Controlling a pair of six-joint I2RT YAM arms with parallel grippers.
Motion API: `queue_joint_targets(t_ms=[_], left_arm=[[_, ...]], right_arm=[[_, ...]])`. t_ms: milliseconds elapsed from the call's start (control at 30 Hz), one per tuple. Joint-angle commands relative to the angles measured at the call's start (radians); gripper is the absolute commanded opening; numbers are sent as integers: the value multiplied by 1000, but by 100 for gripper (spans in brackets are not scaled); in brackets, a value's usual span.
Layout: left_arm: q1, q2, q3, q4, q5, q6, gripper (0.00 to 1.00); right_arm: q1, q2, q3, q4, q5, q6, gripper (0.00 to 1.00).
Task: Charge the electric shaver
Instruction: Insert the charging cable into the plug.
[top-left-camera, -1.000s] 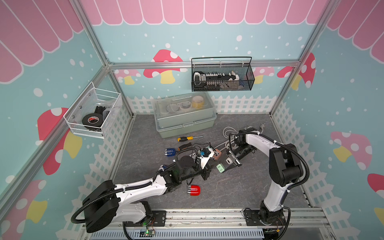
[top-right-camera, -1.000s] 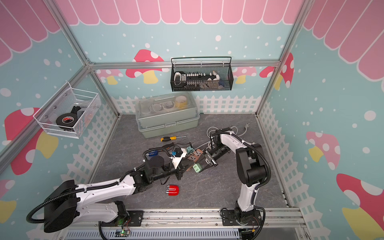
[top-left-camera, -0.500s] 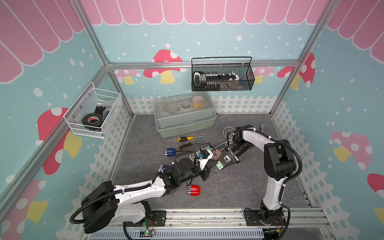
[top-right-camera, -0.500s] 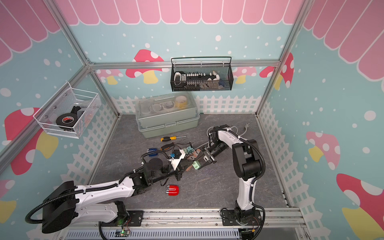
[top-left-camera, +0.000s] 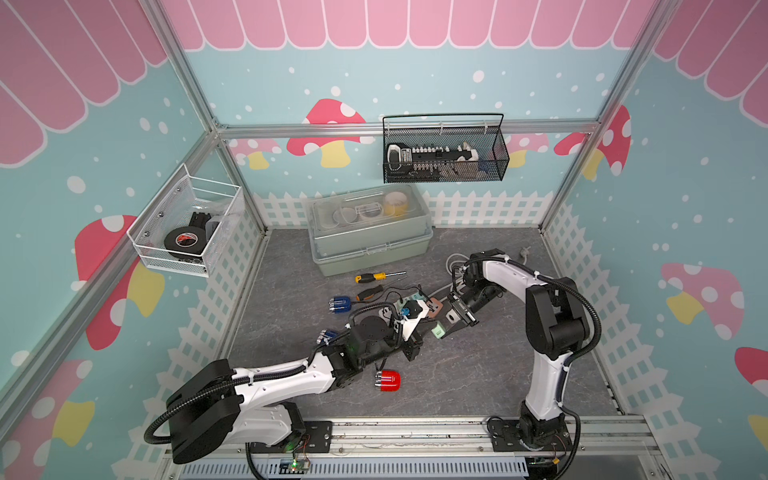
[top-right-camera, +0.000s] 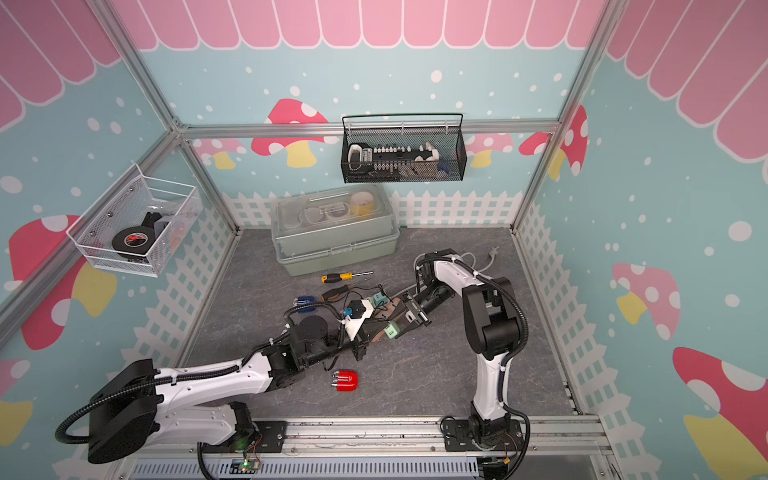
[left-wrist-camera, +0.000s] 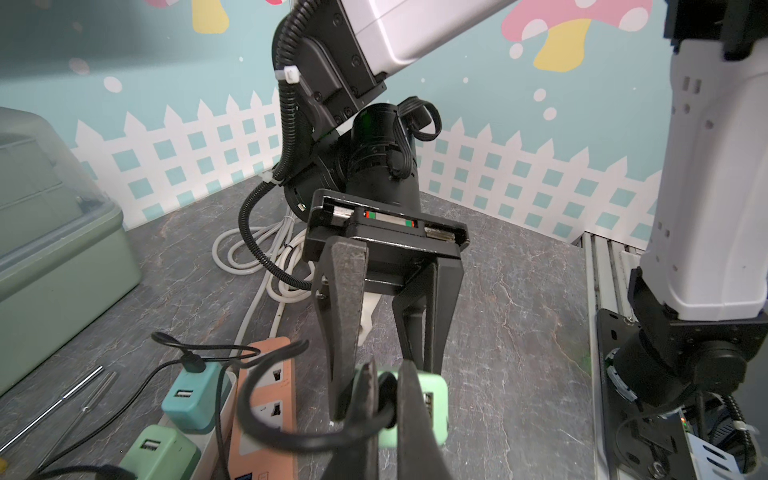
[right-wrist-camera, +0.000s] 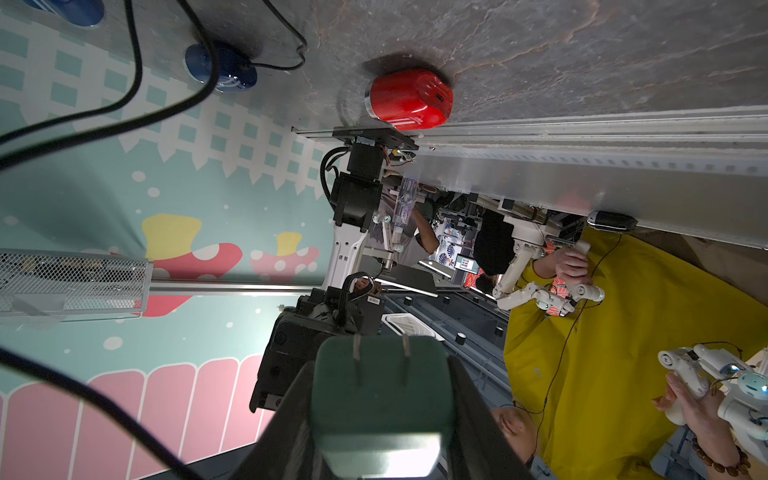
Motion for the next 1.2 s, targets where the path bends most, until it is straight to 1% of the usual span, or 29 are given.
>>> queue_joint_targets(t_ms=[0, 167, 400, 667, 833, 1167], left_arm=[[-5, 24, 11, -35, -23, 41, 0], [-5, 20, 3, -48, -44, 58, 0], [-5, -7, -2, -81, -69, 76, 0], [-3, -22, -6, -112, -63, 82, 0], [-5, 7, 9, -111, -39, 84, 0], [-3, -21, 5, -140, -72, 108, 0]], right_arm=[[12, -10, 19, -101, -62, -17, 0], [13, -28, -3, -100, -63, -8, 0], [11, -19, 12, -101, -56, -6, 0], [8, -23, 8, -101, -51, -10, 0], [8, -28, 9, -101, -51, -5, 0], [9, -47, -32, -100, -47, -17, 0]])
